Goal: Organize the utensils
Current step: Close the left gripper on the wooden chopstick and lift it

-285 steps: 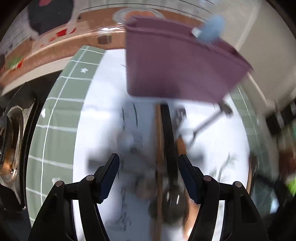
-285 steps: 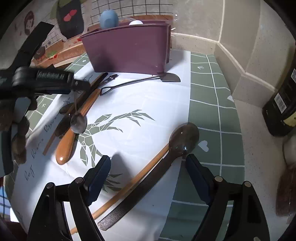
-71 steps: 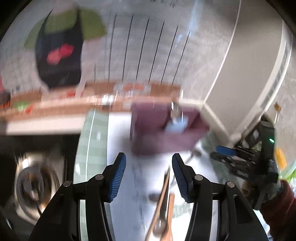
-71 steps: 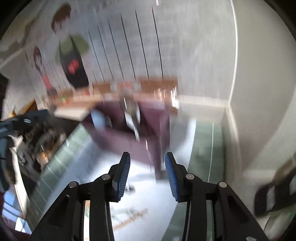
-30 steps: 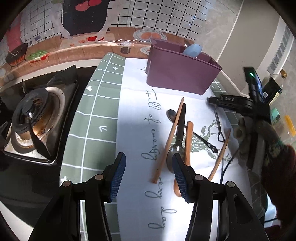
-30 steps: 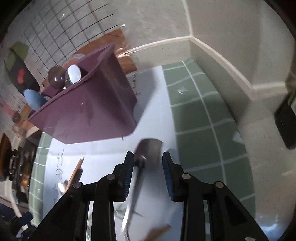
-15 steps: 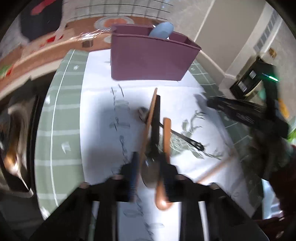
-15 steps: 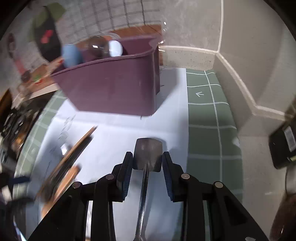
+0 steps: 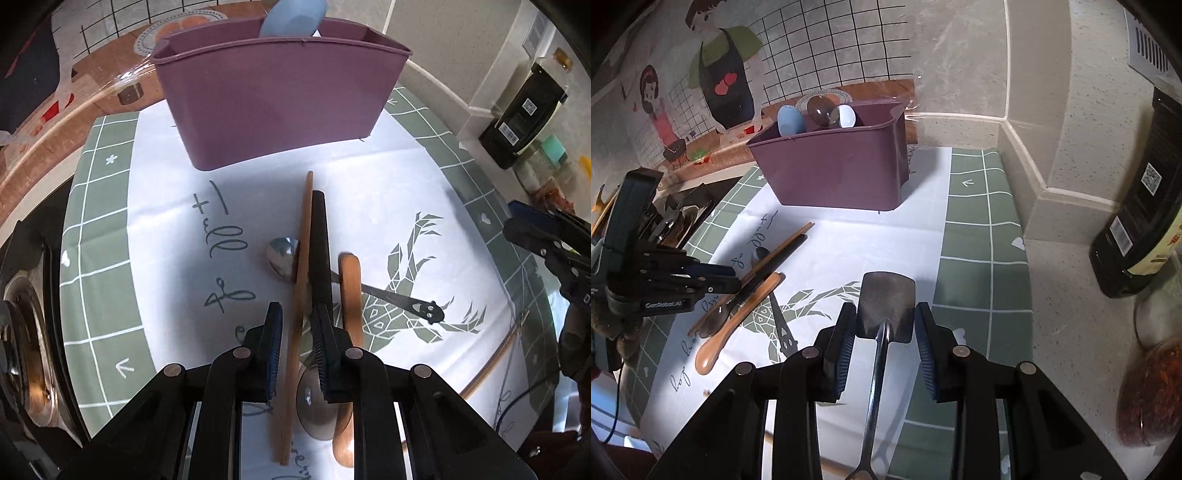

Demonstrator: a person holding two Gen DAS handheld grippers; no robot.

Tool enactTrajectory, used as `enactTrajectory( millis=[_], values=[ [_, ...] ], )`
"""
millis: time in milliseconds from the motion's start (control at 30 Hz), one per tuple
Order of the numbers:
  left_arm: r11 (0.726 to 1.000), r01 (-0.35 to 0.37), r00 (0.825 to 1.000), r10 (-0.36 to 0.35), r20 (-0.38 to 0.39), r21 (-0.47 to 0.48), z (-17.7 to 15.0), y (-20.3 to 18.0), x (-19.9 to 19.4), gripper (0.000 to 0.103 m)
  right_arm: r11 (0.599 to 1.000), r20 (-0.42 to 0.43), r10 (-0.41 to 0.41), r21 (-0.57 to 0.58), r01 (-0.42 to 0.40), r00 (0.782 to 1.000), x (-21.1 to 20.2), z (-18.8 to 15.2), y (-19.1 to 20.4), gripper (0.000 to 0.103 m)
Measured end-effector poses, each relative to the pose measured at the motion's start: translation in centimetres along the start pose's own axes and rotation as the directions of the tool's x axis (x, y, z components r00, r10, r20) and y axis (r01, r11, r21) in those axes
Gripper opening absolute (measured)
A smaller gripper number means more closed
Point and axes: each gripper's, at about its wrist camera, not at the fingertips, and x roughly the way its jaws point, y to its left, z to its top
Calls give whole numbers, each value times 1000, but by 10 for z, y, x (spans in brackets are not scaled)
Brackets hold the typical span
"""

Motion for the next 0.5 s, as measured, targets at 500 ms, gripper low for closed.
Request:
enactTrajectory(
  millis=[500],
  values=[
    [999,-2,994,7,-112,45,41,-14,21,18,1000,0,0,-8,0,1000,2,-3,0,30]
  ],
)
